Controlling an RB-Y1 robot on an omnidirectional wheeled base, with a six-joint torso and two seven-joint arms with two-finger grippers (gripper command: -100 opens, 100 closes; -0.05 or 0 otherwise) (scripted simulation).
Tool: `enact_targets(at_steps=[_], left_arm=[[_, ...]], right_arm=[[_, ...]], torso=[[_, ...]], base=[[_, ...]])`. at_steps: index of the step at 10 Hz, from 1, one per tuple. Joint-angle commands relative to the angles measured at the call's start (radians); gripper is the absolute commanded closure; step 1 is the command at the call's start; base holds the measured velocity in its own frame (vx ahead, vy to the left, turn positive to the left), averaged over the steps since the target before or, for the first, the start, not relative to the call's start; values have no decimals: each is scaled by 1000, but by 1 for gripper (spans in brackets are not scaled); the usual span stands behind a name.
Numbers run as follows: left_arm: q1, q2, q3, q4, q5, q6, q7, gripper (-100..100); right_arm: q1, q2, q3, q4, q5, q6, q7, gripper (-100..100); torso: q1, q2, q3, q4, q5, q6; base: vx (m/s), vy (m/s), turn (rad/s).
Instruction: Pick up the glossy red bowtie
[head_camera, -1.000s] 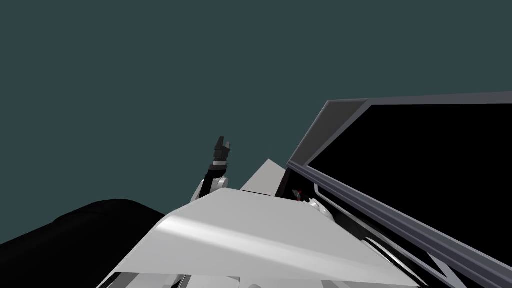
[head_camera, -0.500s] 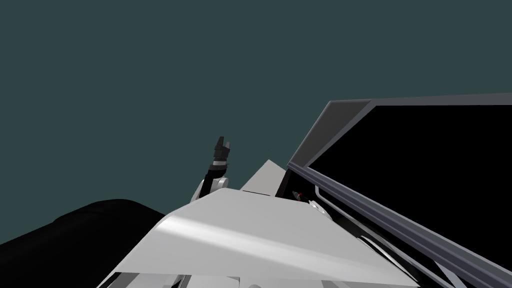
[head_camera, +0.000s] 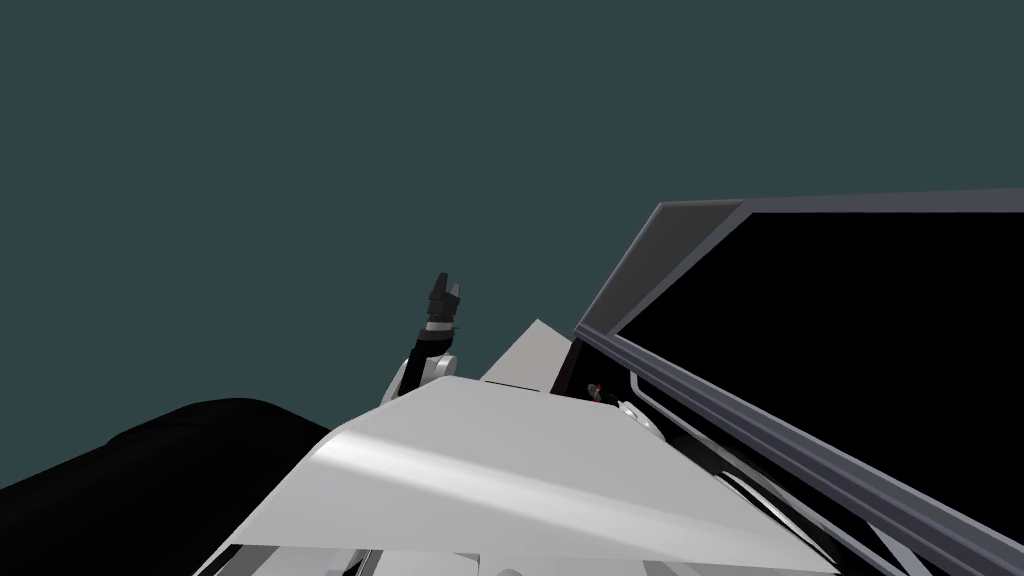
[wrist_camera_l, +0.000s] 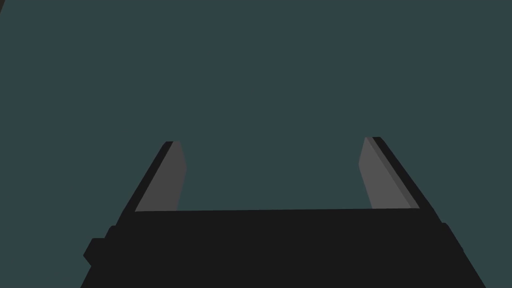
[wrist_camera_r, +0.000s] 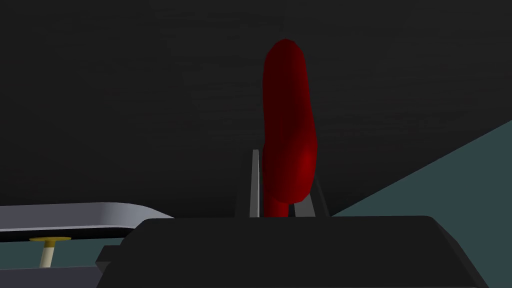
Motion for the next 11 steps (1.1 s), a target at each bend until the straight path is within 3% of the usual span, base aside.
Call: enact_targets(at_steps=[1,2,3,9,10,11], left_arm=[[0,0,0,0,0,0,0,0],[0,0,0,0,0,0,0,0],[0,0,0,0,0,0,0,0],[0,0,0,0,0,0,0,0],[0,0,0,0,0,0,0,0],[0,0,0,0,0,0,0,0]], right_arm=[[0,0,0,0,0,0,0,100],[0,0,0,0,0,0,0,0],[6,-18,18,-42,-28,25,7,100],[18,-78,67,-157,-107,98,30,100],[15,-70,61,-139,-97,86,26,100],[15,-71,62,-142,-99,89,27,0]], torso=[[0,0,0,0,0,0],[0,0,0,0,0,0],[0,0,0,0,0,0],[1,2,1,0,0,0],[1,2,1,0,0,0],[1,1,1,0,0,0]], base=[[0,0,0],[0,0,0],[-12,5,-45],[-24,20,-36],[-9,13,-10],[0,0,0]])
